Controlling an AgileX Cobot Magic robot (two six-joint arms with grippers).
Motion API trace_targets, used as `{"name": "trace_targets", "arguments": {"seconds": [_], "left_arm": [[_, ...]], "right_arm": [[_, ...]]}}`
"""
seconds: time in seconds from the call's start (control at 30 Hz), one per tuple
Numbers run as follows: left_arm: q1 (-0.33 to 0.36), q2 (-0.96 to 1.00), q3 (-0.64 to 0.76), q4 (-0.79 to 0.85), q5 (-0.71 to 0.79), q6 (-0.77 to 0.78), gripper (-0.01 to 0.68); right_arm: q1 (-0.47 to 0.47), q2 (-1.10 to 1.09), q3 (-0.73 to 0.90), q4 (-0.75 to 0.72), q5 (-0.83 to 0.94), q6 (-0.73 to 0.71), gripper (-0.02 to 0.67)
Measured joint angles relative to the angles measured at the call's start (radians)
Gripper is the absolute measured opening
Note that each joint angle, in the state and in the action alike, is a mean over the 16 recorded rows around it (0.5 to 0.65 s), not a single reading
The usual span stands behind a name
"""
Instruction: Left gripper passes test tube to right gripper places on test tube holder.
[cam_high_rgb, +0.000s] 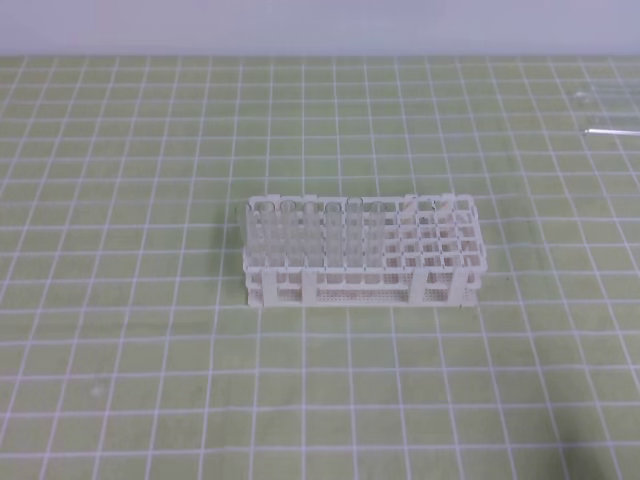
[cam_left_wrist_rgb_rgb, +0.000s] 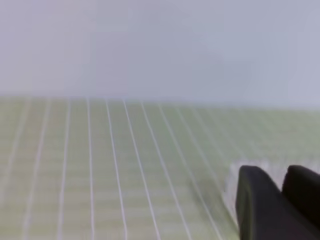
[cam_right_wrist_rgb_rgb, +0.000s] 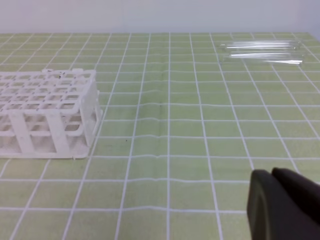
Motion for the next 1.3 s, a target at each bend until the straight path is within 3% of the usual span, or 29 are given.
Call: {"name": "trace_targets", "arguments": {"seconds": [0.27,0.5,0.7,1.3], "left_arm": [[0.384,-0.055,0.159,-0.331,-0.246,0.352,0.002],[0.562,-0.107,0.329,-0.479,-0.297,0.472,-0.002],[0.598,-0.127,0.400,-0.483,-0.258,0.485,-0.001],[0.599,-0.119,0.424,-0.544,-0.214,0.519,-0.002]], "right_arm": [[0.000,0.000,0.000,0.000,0.000,0.000,-0.016],[0.000,0.000,0.000,0.000,0.000,0.000,-0.016],[0.000,0.000,0.000,0.000,0.000,0.000,-0.016],[0.000,0.000,0.000,0.000,0.000,0.000,-0.016]]}}
